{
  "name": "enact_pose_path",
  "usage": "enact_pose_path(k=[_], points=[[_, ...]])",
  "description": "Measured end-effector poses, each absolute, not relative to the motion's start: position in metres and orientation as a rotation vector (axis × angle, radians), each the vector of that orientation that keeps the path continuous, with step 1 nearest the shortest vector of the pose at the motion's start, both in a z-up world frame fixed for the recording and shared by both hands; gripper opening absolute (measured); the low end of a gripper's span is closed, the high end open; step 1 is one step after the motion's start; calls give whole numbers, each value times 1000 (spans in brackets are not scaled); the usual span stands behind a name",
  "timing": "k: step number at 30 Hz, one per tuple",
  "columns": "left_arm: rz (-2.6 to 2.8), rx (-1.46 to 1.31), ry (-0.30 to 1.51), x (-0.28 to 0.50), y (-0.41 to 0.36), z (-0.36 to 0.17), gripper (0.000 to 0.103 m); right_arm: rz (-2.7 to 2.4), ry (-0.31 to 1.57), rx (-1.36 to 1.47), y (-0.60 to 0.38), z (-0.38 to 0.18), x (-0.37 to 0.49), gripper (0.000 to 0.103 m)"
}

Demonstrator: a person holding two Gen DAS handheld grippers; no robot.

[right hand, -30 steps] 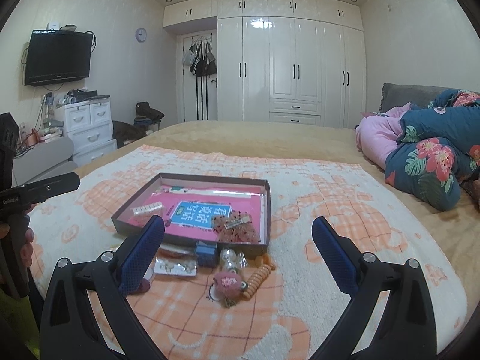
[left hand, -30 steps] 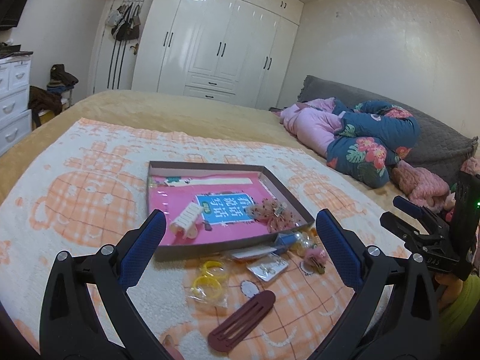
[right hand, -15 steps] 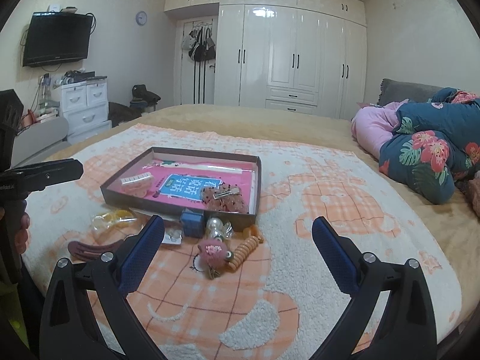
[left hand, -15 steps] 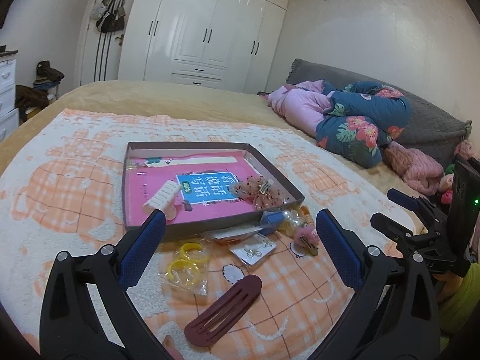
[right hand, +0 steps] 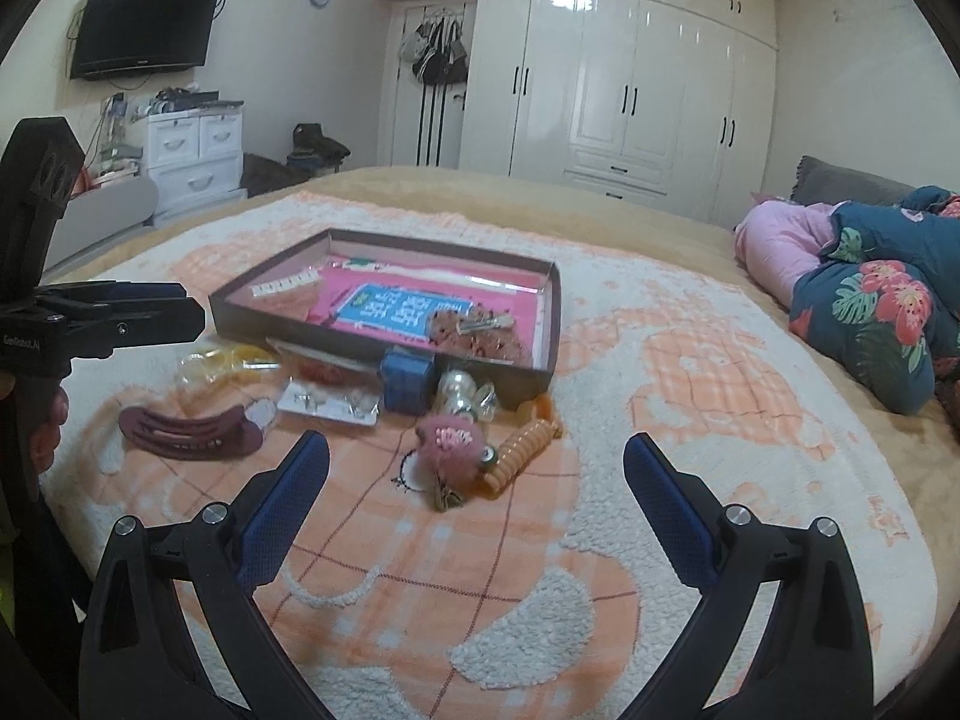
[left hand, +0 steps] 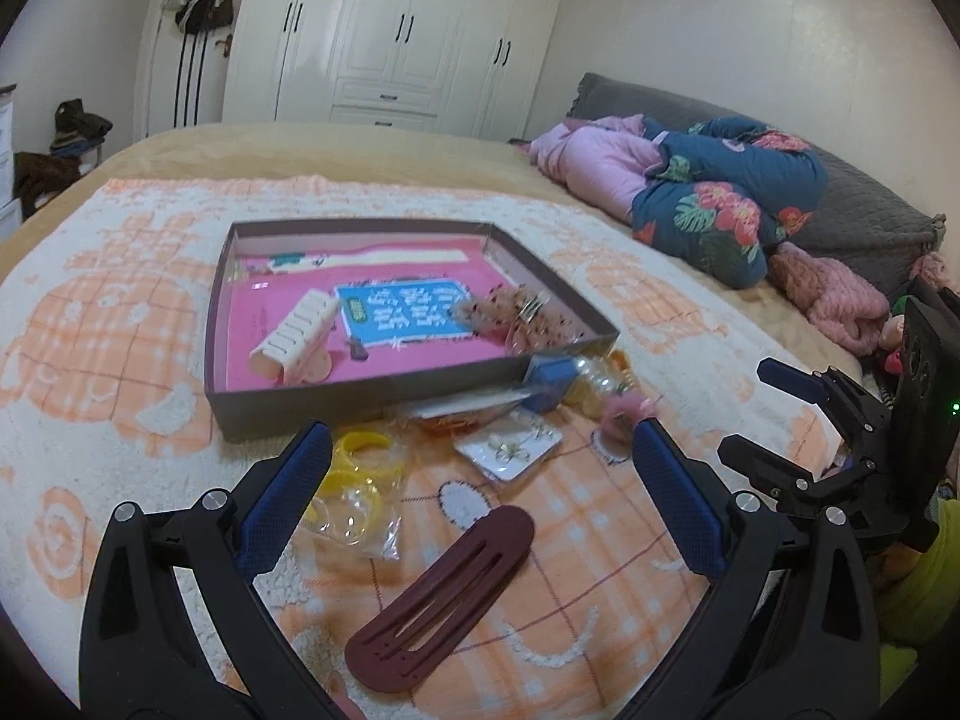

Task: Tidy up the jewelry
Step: 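Withdraw both open grippers from the box toward the remaining jewelry, then grasp the clear plastic bag with left gripper while right grasps the pink fluffy keychain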

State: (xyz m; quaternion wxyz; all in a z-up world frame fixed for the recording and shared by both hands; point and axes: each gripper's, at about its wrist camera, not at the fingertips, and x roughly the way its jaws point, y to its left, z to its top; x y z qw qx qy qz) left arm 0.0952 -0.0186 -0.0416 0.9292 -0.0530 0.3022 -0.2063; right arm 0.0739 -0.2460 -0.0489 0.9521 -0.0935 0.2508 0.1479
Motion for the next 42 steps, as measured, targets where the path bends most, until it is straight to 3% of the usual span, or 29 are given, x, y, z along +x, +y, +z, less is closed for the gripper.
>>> enact_pose_path(k=[4, 7, 16, 18, 24, 27, 39, 42], points=[[-411, -108, 648, 102, -19, -51, 92, 299, 528, -205, -244, -58, 81, 95], [-405, -106, 665, 107, -18, -56, 92, 302, 551, -216, -241, -64, 88, 87], [-432, -99, 696, 124, -21, -60, 91, 333, 591, -226, -232, -75, 107, 78], [-436, -103, 714, 130, -24, -61, 85, 337, 601, -226, -230, -76, 111, 76], [-441, -135, 765, 145, -30, -69, 84, 365, 633, -232, -224, -83, 126, 60], [-438, -156, 786, 152, -32, -72, 84, 368, 648, -244, -222, -87, 130, 41], [-384, -134, 807, 171, -61, -80, 84, 360, 627, -142, -248, -77, 123, 38], [-371, -151, 812, 175, -62, -81, 88, 357, 618, -124, -254, -74, 120, 38]])
